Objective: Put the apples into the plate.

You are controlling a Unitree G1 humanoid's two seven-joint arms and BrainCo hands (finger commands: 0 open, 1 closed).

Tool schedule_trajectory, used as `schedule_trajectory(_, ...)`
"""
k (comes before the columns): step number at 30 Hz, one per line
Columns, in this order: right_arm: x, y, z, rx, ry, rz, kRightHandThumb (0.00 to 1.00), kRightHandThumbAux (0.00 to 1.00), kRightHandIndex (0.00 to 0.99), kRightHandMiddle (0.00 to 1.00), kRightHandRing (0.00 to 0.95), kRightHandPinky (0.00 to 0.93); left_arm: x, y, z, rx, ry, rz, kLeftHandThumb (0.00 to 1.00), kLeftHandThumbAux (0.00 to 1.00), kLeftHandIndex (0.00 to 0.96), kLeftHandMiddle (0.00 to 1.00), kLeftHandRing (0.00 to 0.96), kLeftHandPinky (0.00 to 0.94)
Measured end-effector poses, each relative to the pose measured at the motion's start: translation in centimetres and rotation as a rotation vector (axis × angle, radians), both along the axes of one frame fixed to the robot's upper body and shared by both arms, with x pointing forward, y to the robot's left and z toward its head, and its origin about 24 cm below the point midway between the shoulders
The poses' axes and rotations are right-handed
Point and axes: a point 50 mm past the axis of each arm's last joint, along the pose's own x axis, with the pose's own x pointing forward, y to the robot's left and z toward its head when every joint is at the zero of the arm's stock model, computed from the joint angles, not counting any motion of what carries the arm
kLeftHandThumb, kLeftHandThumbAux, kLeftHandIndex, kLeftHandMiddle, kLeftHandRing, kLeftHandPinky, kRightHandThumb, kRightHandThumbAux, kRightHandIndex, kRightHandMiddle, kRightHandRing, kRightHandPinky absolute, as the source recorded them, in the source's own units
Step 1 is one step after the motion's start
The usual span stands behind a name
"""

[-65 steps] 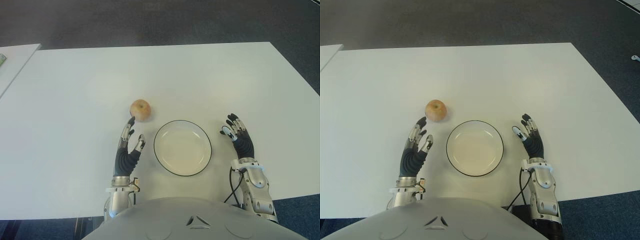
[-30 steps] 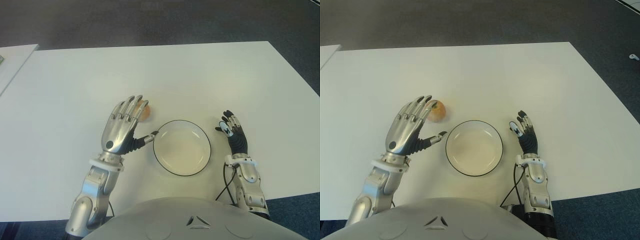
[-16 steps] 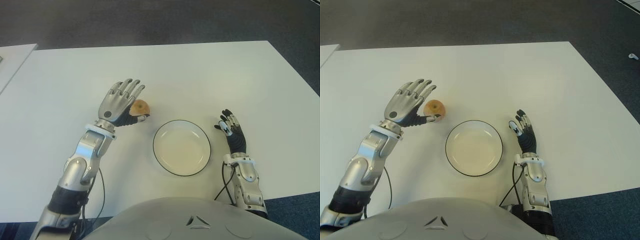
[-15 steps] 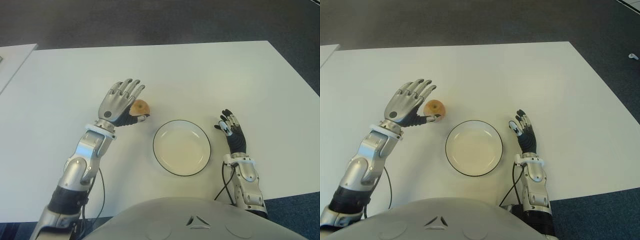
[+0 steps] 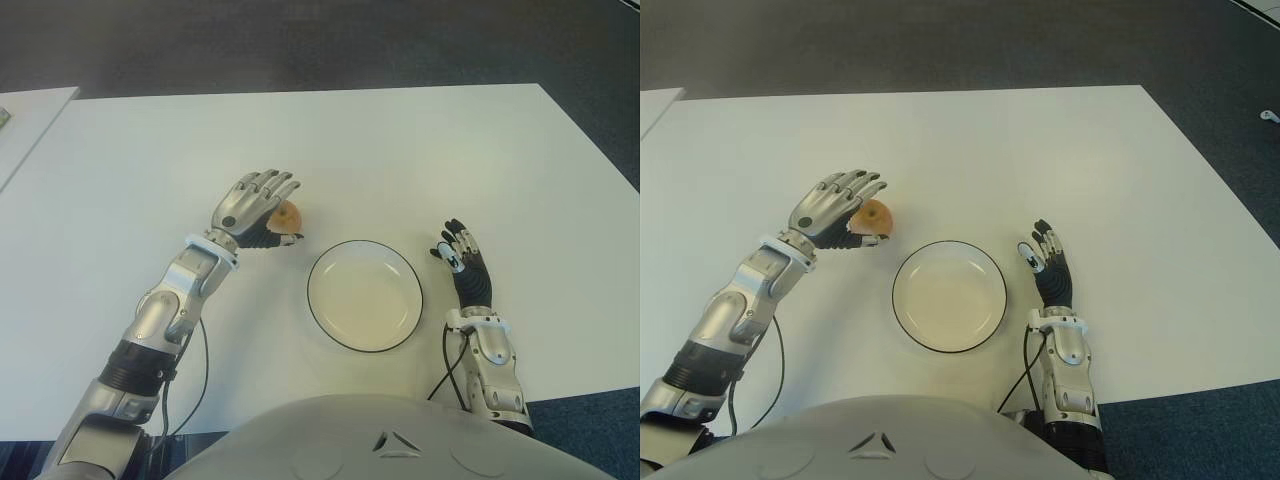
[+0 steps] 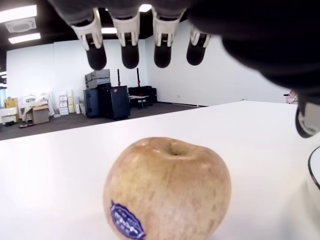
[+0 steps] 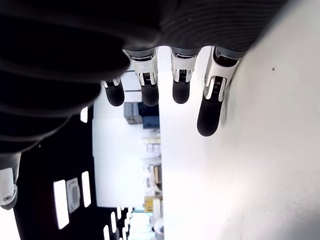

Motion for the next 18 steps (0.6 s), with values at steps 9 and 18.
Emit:
schedule_trajectory(9, 0.0, 0.0, 0.1, -0.010, -0.006, 0.002, 0.125, 0.474, 0.000, 0.000, 0.000, 0.048, 0.9, 0.0, -1.3, 0.014, 0.045, -0.009, 0.191, 0.342, 0.036, 0.000, 0.000, 0.025)
schedule_trajectory(18, -0.3, 0.0, 0.0, -0.009, -0.006, -0.003, 0.130, 0.489, 0.000, 0.000, 0.000, 0.052, 1.4, -0.1, -2.0, 0.014, 0.032, -0.019, 0.181, 0.332, 0.051, 0.007, 0.000, 0.046)
